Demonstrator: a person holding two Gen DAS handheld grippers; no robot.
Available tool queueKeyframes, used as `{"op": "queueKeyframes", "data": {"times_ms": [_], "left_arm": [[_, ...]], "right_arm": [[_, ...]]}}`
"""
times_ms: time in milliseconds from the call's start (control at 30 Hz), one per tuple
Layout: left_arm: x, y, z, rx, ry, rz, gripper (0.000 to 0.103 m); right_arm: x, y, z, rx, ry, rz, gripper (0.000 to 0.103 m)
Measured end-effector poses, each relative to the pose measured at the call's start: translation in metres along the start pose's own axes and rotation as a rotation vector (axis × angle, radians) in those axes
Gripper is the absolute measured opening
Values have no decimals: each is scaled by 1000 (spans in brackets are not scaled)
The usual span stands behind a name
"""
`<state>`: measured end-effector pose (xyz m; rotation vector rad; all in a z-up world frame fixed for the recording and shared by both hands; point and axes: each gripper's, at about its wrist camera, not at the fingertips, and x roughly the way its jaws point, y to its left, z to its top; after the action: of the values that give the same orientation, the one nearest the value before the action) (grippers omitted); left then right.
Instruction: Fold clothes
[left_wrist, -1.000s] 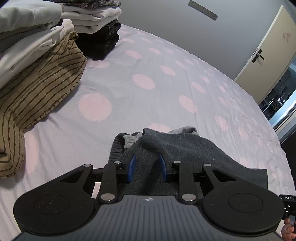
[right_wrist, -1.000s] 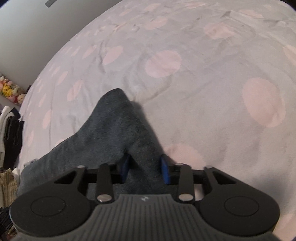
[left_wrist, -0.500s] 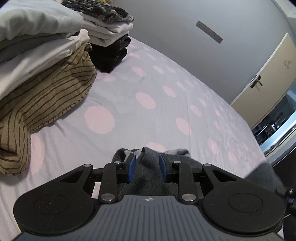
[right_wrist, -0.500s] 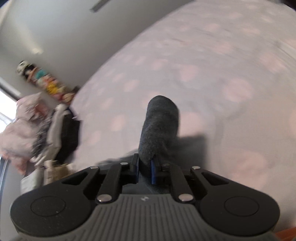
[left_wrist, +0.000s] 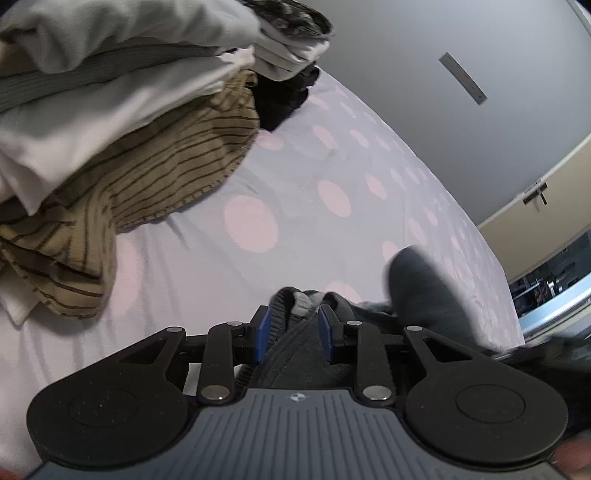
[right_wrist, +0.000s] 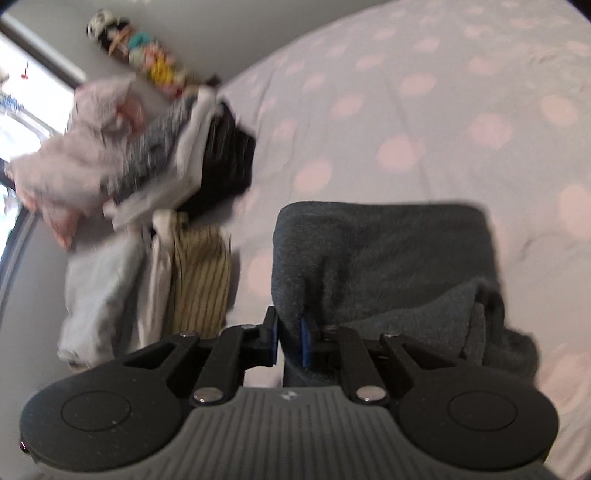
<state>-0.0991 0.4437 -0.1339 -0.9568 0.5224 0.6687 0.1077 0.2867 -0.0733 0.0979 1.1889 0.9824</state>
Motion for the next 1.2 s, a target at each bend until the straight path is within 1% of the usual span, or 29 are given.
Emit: {"op": "queueKeyframes", "data": {"times_ms": [100,167,300,400,433,500,533,600,667,700,733,767,867,900,967,1033,1133,1167,1200], "left_arm": [[1,7,3,-25,6,-13,31],[3,8,3,-29,13,-19,31],[9,6,3,-14,27,-27,31],[7,5,2,-11,36,-60,31],[6,4,1,-11,38,-74,31],[3,0,-1,10,36,-100,31],[1,-5,-2,29,35,-113,32],[-1,-18,-7,81,44,-142,33],[-2,-32,-12,138,50,-164,40],[-2,-41,-15,180,49,-161,46],[-2,-51,-18,222,47,-158,49],[-2,-60,-22,266,45,-155,49],[0,-92,-29,394,35,-150,49],[1,-102,-31,434,37,-149,51],[6,-120,-39,514,62,-148,54],[14,-137,-50,598,92,-129,58],[25,-157,-69,711,127,-89,60],[29,-160,-75,745,137,-70,60],[32,-163,-81,775,148,-45,58]], "right_arm": [[34,6,-12,-22,34,-36,13],[51,4,-18,-20,61,-44,13],[70,3,-24,-38,92,-69,15],[56,14,-25,-116,77,-91,21],[46,19,-26,-156,56,-92,23],[20,24,-28,-237,-3,-90,33],[6,24,-28,-268,-37,-92,34],[-22,13,-27,-287,-101,-107,36],[-44,-10,-29,-267,-158,-153,36],[-55,-22,-31,-254,-185,-179,36],[-63,-37,-34,-230,-202,-200,36],[-69,-54,-37,-200,-214,-219,36],[-76,-99,-49,-92,-210,-238,36],[-76,-111,-53,-60,-206,-238,36],[-75,-130,-61,-22,-207,-237,36],[-73,-143,-70,-19,-214,-227,36],[-68,-153,-78,-38,-224,-209,36],[-66,-156,-80,-40,-227,-203,36],[-65,-160,-82,-39,-228,-195,36]]}}
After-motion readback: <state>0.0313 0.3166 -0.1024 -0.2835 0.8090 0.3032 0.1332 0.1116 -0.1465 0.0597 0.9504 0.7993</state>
